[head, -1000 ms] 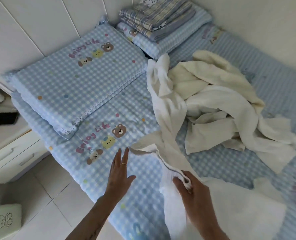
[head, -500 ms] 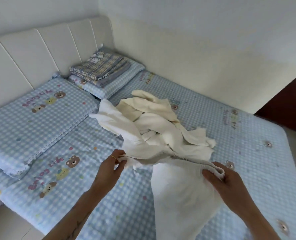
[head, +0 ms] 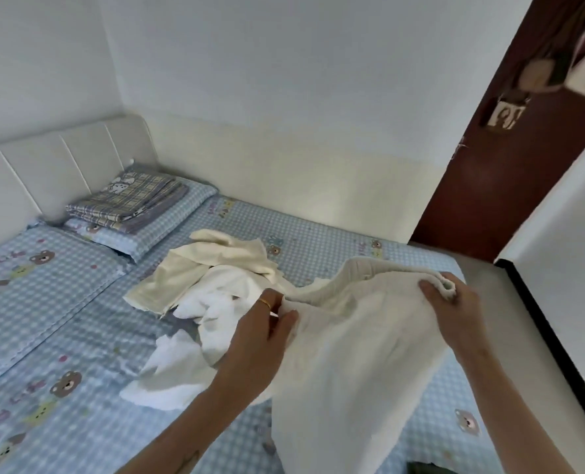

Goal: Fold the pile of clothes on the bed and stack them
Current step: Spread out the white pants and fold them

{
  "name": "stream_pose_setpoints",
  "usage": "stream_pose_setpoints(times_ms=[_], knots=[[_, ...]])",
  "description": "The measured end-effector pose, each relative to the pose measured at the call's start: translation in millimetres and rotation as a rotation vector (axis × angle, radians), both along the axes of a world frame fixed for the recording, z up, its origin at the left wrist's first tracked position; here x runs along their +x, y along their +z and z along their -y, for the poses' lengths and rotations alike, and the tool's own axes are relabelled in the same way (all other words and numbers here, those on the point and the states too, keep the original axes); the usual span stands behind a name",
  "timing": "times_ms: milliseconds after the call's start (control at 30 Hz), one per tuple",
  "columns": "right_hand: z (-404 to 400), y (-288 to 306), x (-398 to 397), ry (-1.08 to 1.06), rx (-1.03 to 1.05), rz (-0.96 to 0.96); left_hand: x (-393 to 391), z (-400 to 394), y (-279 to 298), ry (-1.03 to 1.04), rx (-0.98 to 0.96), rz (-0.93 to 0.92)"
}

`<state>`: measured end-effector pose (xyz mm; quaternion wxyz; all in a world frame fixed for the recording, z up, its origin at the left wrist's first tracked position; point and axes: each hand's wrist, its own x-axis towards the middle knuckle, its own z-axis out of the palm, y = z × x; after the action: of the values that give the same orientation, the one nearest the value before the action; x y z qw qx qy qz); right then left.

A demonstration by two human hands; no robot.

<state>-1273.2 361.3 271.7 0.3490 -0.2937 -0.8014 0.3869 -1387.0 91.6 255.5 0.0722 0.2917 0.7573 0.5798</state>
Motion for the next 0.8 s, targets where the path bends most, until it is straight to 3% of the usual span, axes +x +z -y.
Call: stream_pose_setpoints(times_ms=[200,533,700,800], knots=[[-43.4,40.8,39.6,-0.181,0.043,-0.164,69.8,-55.3,41.9,-0.223,0.131,0.138],[-82.7,108.4,74.4,-0.28,0.194,-0.294,153.4,-95.9,97.6,-0.523,0.447,0.603],[-58.6,145.7,48.9,-0.13,0.282,-0.304,151.5,-69.1,106.0,-0.509,0.666,0.763],[-36.6,139.8,12.0,0.057,0.291,-0.162,128.8,-35.3,92.1,-0.367,0.702,0.766]])
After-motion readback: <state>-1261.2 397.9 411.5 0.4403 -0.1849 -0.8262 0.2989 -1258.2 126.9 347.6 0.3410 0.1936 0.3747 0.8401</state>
